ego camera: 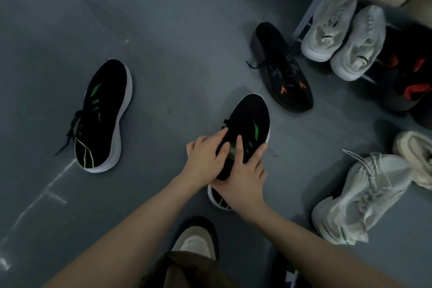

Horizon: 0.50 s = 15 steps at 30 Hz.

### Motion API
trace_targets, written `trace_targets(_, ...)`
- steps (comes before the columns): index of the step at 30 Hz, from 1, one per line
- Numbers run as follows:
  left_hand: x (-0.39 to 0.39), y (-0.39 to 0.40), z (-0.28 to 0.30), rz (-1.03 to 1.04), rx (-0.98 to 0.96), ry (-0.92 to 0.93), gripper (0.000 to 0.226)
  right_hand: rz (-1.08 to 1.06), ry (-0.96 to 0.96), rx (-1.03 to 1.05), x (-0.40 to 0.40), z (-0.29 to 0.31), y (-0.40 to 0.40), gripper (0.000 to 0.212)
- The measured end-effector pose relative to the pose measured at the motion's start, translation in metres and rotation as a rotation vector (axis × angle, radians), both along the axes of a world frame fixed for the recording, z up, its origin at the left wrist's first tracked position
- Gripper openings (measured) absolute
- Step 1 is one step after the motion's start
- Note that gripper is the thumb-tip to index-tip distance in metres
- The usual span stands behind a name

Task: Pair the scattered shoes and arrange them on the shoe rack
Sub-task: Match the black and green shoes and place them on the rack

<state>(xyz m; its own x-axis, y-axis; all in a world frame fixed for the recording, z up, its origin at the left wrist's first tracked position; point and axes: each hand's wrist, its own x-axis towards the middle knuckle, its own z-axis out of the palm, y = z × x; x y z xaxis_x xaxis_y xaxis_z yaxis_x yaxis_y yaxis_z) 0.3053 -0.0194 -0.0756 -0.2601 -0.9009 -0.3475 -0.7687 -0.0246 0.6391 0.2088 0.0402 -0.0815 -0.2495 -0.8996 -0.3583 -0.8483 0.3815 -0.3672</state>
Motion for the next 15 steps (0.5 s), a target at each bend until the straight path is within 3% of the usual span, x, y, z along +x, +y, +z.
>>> trace_targets(7,0.030,-0.013,0.005,0.033,-0.026,-0.042,0.044,0.164,-0.247,-0.215,-0.002,-0.007,-0.024,0.094)
trace_targets(11,0.064,-0.023,0.021,0.164,-0.098,-0.104,0.045,0.289,-0.280,-0.264,0.027,-0.004,-0.056,0.074)
trace_targets(15,0.113,-0.028,0.030,0.372,-0.236,-0.285,0.047,0.384,-0.294,-0.303,0.060,0.002,-0.078,0.069)
